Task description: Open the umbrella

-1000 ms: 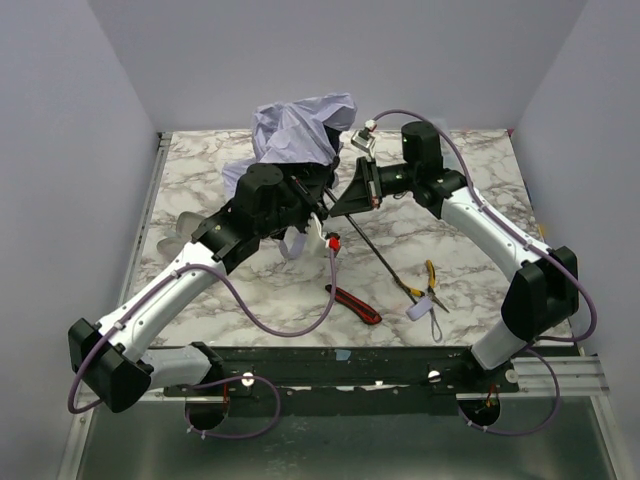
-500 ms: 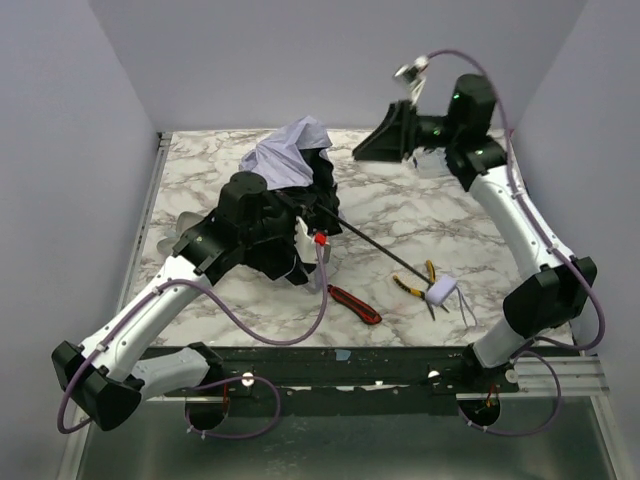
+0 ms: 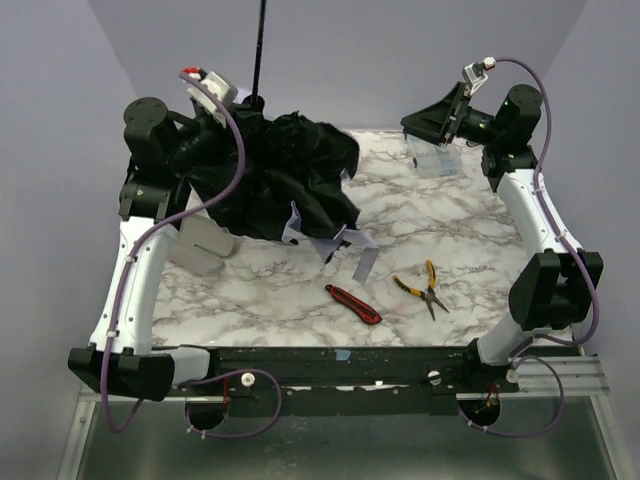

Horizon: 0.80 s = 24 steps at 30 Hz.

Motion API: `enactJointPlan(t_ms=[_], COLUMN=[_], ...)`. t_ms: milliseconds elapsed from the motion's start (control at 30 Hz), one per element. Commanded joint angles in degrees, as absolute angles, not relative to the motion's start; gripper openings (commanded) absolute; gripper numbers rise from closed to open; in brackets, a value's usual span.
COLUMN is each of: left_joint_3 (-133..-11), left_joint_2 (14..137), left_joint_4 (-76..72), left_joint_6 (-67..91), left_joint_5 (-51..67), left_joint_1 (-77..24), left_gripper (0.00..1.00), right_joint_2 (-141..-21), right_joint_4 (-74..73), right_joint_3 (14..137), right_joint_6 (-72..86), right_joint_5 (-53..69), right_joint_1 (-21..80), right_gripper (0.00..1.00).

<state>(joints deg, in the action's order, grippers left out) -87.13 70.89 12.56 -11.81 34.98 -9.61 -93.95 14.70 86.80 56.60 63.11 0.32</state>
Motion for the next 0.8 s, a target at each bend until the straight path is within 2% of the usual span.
enactJointPlan(t_ms=[0, 100, 200, 333, 400, 500, 767], left_joint_3=[-87.18, -83.72, -84.16, -82.86, -83.82, -82.8, -81.61], left_joint_2=[73.39, 74.11, 74.18, 74.24, 74.15, 72.43, 72.77], left_joint_4=[0.49, -5.04, 3.07, 3.5, 7.17, 10.67, 9.07], left_joint_6=[22.15, 31.41, 22.44, 21.48, 15.84, 5.09, 7.6], left_joint_5=[48.22, 51.91, 50.0, 50.04, 49.94, 47.2, 47.6], left_joint_1=[-8.96, -11.88, -16.97, -19.43, -21.57, -25.97, -27.45], left_gripper=[0.0, 0.0, 0.0, 0.0, 0.0, 0.0, 0.0], right_joint_2=[-88.62, -86.89, -85.7, -85.24, -85.25, -85.73, -83.07], right_joint_4=[10.62, 6.38, 4.21, 1.9, 0.66, 1.66, 10.74], right_joint_3=[86.07, 87.19, 88.65, 91.29, 92.56, 93.66, 89.18], right_joint_6=[46.89, 39.4, 33.81, 28.04, 25.35, 24.66, 27.37], right_joint_5=[60.12, 58.02, 56.61, 55.36, 54.39, 54.15, 58.16], right_joint_1=[0.64, 2.09, 3.98, 7.25, 9.26, 11.57, 17.52], right_gripper=[0.93, 0.94, 0.95, 0.96, 0.96, 0.97, 0.99])
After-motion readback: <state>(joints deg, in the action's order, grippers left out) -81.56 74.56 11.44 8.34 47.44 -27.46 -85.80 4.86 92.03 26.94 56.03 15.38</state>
